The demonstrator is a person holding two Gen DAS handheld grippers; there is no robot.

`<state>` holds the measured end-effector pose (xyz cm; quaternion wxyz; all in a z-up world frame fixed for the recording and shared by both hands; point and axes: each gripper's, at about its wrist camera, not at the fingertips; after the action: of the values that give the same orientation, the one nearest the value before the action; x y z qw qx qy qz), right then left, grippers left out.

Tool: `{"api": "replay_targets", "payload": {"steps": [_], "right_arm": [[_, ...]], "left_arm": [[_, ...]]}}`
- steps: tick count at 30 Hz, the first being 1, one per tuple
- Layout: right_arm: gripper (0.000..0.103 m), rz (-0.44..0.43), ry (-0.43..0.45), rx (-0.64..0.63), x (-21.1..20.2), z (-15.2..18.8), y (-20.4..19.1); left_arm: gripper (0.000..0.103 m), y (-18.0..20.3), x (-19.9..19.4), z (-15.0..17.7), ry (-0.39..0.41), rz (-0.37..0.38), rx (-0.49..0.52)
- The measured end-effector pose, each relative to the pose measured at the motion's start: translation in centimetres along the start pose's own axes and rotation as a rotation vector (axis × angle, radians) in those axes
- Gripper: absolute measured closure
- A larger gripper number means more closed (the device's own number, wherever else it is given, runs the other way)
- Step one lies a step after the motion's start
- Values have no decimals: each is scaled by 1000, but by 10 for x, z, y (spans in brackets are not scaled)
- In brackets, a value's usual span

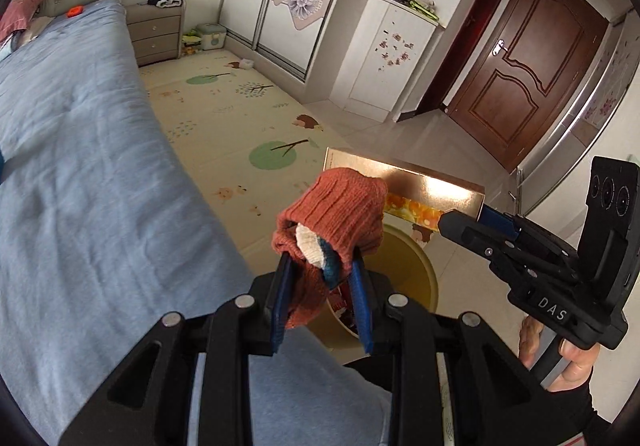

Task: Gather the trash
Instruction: 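Carry sock and box over the yellow bin and open both tools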

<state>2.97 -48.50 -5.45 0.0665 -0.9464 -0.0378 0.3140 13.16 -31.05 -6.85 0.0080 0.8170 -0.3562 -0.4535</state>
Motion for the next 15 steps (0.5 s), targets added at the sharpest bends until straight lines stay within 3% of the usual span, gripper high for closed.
{"api": "replay_targets", "payload": {"steps": [9,15], "right_arm": [[68,146,-28,144,-21,44,92],[68,197,-79,221,-20,77,138]], "left_arm": [[75,75,100,-7,-185,86,93],[75,100,160,-9,-295,102,106]]}}
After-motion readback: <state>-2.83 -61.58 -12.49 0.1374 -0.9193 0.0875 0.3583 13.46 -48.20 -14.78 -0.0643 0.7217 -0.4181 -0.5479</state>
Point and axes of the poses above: each gripper's, at about its wrist camera, not at the fingertips, and x roughly the way its jaws point, y to its right, z to its underside, and after that the axes turned 4 degrees about -x, right-handed
